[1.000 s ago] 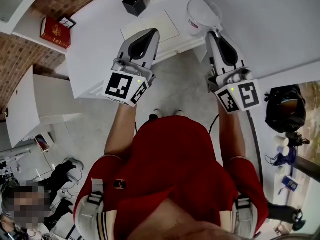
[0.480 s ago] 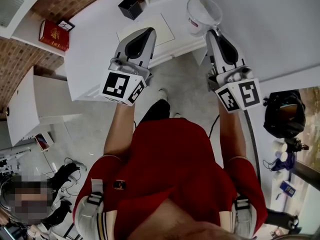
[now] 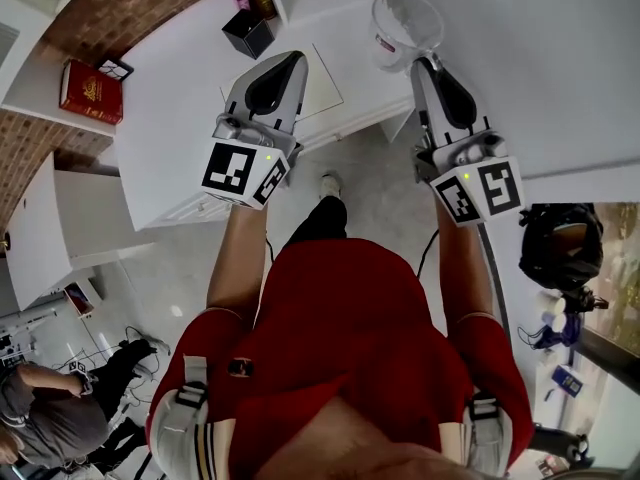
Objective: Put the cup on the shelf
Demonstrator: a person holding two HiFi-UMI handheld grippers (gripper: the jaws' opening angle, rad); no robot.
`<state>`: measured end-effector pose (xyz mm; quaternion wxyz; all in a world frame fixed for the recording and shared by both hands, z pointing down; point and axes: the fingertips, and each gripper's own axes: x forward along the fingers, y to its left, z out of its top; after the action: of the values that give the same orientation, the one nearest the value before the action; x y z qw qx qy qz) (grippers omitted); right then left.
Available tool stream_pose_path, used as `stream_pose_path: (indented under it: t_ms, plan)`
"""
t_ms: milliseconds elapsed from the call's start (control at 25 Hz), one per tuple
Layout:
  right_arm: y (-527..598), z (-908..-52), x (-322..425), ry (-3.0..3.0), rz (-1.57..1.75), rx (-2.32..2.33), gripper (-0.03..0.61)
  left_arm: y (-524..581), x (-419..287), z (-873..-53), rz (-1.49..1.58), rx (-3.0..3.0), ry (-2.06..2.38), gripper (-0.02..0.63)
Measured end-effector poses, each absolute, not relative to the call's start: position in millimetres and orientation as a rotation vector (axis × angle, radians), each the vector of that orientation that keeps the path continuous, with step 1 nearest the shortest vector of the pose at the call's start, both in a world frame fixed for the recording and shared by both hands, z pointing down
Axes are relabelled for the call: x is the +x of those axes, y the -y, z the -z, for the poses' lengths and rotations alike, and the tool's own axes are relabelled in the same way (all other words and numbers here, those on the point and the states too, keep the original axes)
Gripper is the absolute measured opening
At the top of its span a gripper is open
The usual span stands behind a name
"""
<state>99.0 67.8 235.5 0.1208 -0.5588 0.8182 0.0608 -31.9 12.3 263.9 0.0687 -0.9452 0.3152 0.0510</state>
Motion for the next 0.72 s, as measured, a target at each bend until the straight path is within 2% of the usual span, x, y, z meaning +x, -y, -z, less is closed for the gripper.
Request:
stream_pose_path:
  t_ms: [720]
  plan:
    - [128.8, -235.6, 107.9, -2.385, -0.189, -1.690, 0.025, 182.2, -19.6, -269.4, -0.169, -2.869, -0.892, 0.005]
